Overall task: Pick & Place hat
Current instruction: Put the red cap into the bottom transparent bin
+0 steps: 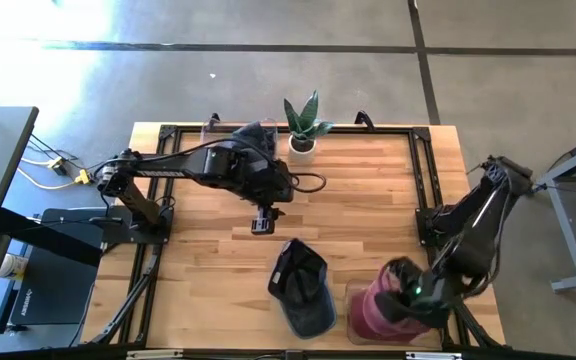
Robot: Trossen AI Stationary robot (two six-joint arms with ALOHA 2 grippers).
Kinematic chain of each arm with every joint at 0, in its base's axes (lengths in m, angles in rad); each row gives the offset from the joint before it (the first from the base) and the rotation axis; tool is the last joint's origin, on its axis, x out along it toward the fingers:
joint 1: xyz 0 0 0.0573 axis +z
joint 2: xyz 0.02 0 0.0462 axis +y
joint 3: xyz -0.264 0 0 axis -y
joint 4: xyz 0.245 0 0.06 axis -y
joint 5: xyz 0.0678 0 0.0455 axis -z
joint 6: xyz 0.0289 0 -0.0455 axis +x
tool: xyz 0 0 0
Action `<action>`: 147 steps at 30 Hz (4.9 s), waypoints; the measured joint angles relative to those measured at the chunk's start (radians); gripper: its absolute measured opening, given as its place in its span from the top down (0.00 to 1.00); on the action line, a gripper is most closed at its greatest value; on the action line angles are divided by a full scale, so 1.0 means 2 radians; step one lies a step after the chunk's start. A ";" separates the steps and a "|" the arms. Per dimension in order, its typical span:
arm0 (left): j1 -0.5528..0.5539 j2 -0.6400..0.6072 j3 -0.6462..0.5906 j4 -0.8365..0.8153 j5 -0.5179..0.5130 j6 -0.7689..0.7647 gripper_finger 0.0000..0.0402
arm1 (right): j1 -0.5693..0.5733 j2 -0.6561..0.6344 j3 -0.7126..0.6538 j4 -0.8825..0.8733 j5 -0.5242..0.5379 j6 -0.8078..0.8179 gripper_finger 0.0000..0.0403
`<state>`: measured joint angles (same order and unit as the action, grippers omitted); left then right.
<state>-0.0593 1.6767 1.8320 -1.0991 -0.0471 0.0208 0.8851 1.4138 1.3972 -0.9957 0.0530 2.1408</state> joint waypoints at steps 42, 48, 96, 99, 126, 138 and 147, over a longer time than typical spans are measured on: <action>0.000 0.000 -0.025 0.001 0.016 0.006 0.50 | -0.039 0.057 0.017 0.024 -0.116 0.056 0.99; 0.000 0.000 -0.025 0.017 0.015 0.006 0.50 | -0.071 0.041 0.032 0.044 -0.085 0.043 0.98; -0.095 0.287 -0.007 0.725 0.260 -0.132 0.50 | -0.075 0.023 0.030 0.071 -0.099 -0.040 0.58; -0.095 0.291 0.008 0.724 0.268 -0.132 0.50 | -0.071 -0.008 0.030 0.049 -0.115 -0.039 0.46; -0.079 0.219 0.062 0.195 0.183 -0.029 0.81 | -0.080 -0.073 -0.313 0.224 -0.230 -0.111 0.99; -0.079 0.220 0.061 0.184 0.148 -0.035 0.82 | -0.044 -0.098 -0.311 0.196 -0.229 -0.026 0.99; -0.078 0.188 0.061 0.158 0.106 -0.038 0.82 | -0.040 -0.113 -0.281 0.170 -0.069 -0.094 1.00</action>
<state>-0.2161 2.0521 1.9537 -0.7833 0.1647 -0.0553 0.8043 1.1868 0.8348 -0.6560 -0.0857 1.9525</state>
